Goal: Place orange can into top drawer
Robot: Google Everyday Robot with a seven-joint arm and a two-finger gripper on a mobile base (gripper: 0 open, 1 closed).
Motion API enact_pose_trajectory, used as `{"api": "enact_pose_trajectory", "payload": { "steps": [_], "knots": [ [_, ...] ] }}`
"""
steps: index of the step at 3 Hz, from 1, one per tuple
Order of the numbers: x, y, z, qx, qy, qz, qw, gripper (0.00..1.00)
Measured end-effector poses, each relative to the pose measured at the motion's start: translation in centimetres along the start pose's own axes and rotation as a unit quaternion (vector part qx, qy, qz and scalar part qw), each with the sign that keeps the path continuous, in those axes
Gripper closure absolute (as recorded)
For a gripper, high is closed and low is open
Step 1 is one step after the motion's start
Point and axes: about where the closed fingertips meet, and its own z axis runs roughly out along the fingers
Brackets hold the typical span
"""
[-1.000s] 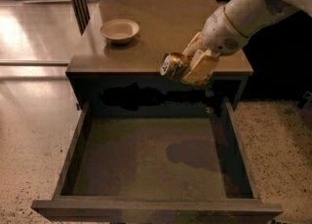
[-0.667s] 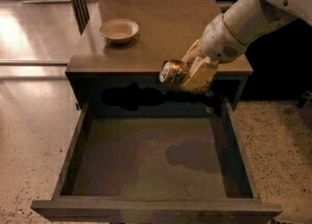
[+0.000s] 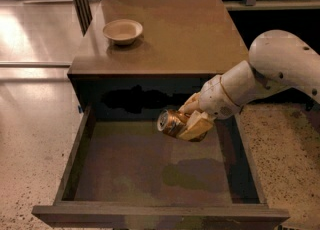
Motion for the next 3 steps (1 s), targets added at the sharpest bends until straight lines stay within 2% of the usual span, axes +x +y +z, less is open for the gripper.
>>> {"api": "enact_pose_trajectory", "payload": {
  "steps": [1, 3],
  "knots": [
    [0.0, 0.0, 0.2, -0.001, -0.001, 0.0, 1.0, 1.0],
    [3.8, 2.3, 12.5, -0.045, -0.007, 0.015, 0.9988, 1.0]
  ]
}}
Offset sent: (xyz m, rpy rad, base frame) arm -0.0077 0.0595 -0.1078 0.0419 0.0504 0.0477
